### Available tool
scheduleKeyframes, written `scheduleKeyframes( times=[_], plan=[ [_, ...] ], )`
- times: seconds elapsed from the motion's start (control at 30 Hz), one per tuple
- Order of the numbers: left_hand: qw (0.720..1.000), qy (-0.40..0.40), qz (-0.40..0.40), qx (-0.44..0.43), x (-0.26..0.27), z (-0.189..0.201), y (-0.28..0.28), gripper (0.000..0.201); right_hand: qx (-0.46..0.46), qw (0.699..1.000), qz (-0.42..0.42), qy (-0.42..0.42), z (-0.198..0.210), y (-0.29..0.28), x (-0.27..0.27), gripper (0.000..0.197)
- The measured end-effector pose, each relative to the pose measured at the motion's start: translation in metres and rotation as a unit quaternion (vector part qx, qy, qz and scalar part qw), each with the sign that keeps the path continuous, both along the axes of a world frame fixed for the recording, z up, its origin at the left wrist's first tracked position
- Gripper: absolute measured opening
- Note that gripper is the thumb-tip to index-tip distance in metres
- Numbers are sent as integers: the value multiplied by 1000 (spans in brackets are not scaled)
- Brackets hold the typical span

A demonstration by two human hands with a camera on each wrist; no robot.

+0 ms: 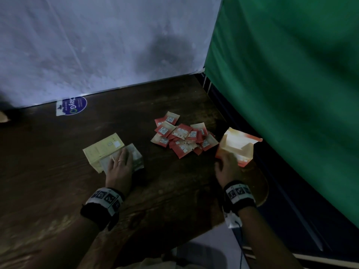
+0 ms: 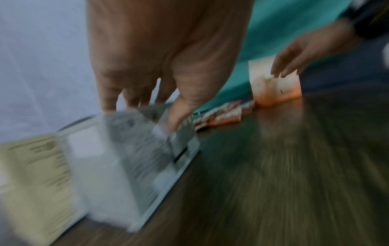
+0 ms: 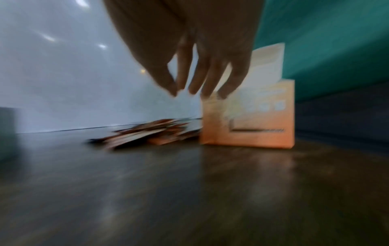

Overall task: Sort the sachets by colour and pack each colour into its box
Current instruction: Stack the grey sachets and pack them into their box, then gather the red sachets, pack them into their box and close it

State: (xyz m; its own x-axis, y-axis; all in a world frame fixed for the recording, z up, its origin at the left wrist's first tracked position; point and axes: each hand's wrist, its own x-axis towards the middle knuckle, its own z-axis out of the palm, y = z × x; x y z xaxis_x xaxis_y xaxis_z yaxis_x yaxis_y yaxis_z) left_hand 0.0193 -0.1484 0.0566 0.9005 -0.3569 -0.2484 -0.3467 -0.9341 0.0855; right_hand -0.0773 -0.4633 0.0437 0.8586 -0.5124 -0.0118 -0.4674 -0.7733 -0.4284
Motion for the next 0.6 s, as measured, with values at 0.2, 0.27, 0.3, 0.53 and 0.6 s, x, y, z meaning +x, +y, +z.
scheduleKeyframes(
  times=[0.2,0.27,0.3,0.53,0.6],
  plan=[
    [987,59,-106,-110,1,28,-59,46,-33,990,-67,117,-2,-44,20,33],
    [980,100,-132,-107,11,24,-83,43,-42,991,-58,113,-6,-38,18,29],
    [979,108,-139,-108,18,20,-95,43,-41,992,-58,105,-8,-33,17,27],
    [979,113,-145,-93,78,-16,-175,102,14,993,-45,105,-18,-1,13,28],
    [978,101,-174,-57,91,-28,-193,123,33,993,-41,101,-17,-1,11,29]
  ],
)
